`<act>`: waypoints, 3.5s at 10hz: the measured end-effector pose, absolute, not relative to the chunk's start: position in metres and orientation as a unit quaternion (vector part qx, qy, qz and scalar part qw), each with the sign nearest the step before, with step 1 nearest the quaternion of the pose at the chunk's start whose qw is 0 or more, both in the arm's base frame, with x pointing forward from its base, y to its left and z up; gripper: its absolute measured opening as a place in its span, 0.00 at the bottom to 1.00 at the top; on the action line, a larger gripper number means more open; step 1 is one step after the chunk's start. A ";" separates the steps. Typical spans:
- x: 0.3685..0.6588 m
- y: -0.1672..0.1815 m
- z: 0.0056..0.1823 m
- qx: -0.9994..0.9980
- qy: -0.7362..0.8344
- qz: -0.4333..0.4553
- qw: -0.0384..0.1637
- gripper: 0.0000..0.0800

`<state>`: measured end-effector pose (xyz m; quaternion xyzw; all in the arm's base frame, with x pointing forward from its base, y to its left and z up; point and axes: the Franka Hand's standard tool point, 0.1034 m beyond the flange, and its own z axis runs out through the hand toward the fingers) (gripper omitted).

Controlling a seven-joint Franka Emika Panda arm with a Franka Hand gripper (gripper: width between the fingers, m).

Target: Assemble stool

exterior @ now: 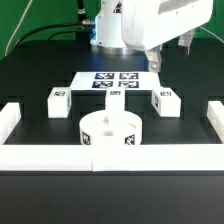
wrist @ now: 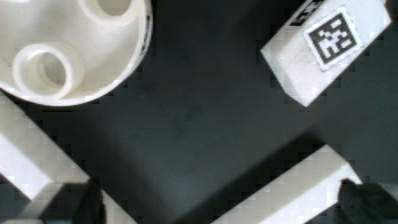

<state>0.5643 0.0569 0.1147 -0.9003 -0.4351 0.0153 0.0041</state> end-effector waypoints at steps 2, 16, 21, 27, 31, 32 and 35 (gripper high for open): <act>0.564 0.057 0.115 -0.900 -0.435 0.015 0.004 0.81; 0.570 -0.013 0.030 -0.897 -0.441 0.012 0.003 0.81; 0.559 -0.013 0.022 -0.896 -0.443 0.022 0.008 0.81; 0.556 -0.013 0.021 -0.896 -0.443 0.023 0.009 0.40; 0.556 -0.013 0.021 -0.896 -0.443 0.023 0.009 0.40; 0.556 -0.013 0.021 -0.896 -0.443 0.023 0.009 0.40; 0.563 0.024 0.022 -0.887 -0.461 0.006 0.011 0.40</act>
Offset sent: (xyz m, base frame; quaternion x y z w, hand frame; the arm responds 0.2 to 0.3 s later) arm 0.0000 0.0000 0.0000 0.0000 0.0000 0.0000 1.0000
